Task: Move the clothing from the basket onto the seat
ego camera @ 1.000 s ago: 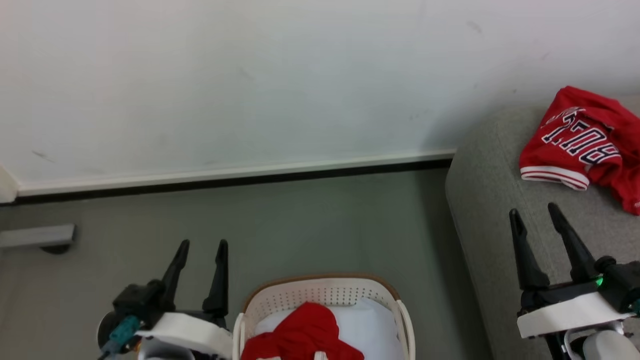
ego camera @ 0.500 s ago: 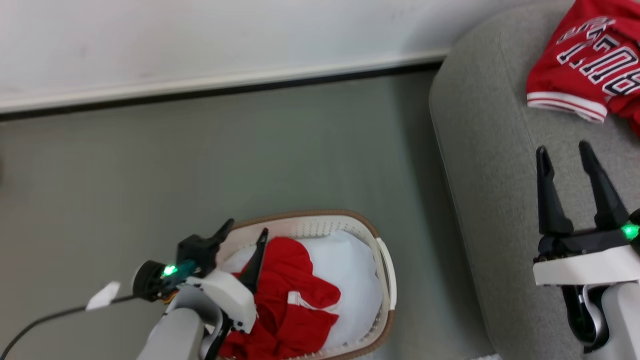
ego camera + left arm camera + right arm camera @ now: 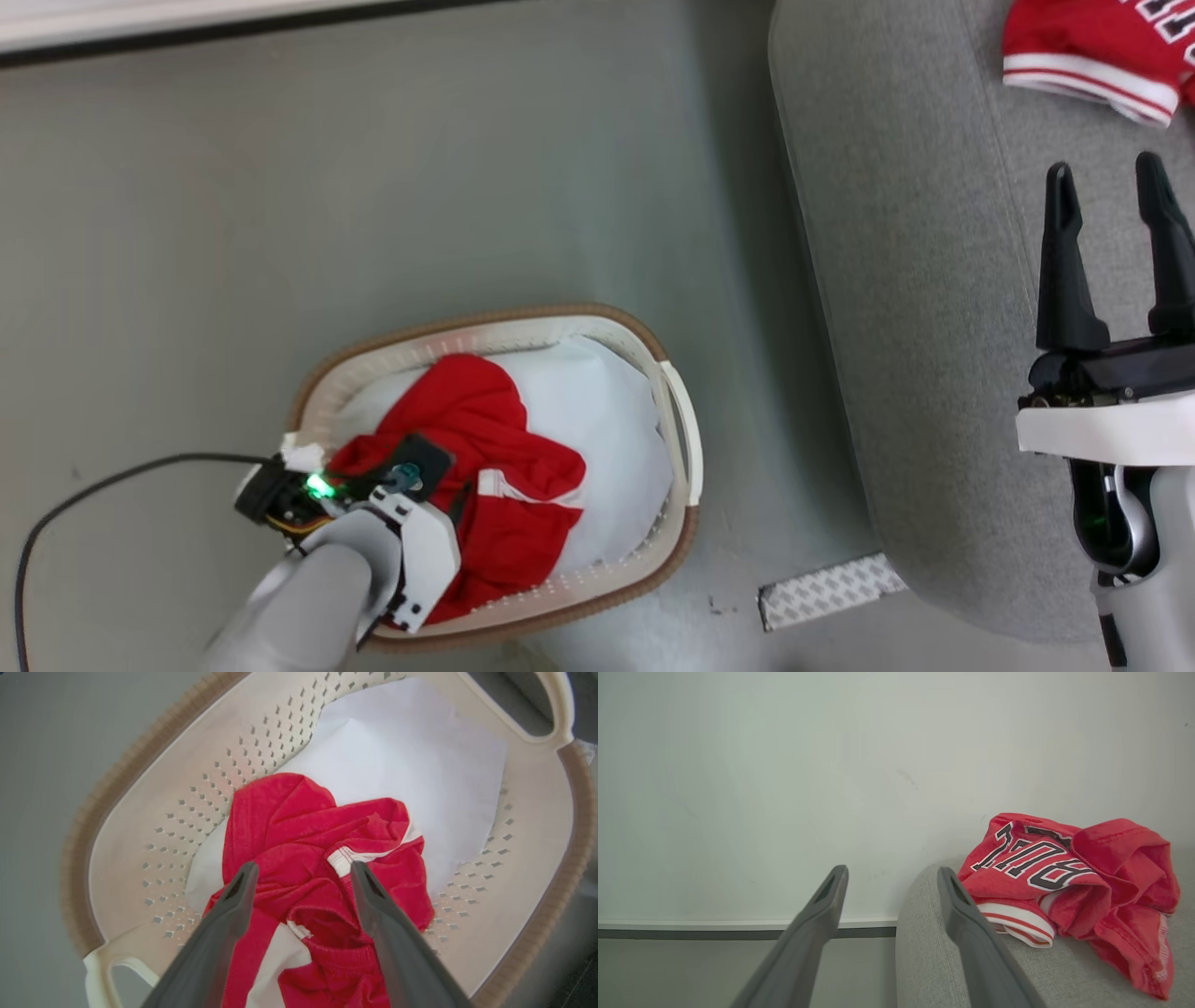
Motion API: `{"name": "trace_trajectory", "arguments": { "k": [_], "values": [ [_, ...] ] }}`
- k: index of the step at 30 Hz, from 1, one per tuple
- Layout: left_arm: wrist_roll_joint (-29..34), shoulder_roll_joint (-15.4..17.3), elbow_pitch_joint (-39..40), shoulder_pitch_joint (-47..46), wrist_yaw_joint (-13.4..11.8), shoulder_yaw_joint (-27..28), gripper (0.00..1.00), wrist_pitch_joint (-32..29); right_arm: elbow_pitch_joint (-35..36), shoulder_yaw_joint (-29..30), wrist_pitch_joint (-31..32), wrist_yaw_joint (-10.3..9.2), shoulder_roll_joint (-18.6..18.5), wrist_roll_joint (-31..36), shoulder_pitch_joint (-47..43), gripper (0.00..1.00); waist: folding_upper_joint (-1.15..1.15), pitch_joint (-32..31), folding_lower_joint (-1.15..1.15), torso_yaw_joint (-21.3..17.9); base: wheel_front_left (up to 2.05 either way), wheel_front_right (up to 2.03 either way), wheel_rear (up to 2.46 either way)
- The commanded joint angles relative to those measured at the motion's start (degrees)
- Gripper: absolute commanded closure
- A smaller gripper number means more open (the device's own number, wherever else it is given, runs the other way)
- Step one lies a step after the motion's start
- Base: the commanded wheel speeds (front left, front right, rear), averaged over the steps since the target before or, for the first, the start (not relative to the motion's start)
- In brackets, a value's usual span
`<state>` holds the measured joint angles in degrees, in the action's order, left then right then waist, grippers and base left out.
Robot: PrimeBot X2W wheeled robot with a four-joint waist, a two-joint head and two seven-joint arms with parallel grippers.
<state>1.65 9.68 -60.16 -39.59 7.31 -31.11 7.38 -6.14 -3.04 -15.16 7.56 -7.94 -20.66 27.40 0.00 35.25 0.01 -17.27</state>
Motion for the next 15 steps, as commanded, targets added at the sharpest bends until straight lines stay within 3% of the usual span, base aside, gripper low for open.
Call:
{"name": "trace_trajectory", "arguments": {
  "k": [1, 15],
  "values": [
    [0.9, 0.5, -0.3, -0.9, 0.1, -0.1, 0.0, -0.1, 0.3, 0.2, 0.0, -0.15, 0.1, 0.2, 0.8, 0.0, 0.0, 2.3, -0.01, -1.5, 0.0, 0.0, 0.0],
    [4.9, 3.6, -12.2, -8.7, 0.1, -11.9, 0.0, -5.4, 2.0, 0.1, 0.0, -0.15, 3.1, -0.6, 3.5, 0.0, 0.0, 9.8, -0.01, -7.0, 0.0, 0.0, 0.0]
  ]
}}
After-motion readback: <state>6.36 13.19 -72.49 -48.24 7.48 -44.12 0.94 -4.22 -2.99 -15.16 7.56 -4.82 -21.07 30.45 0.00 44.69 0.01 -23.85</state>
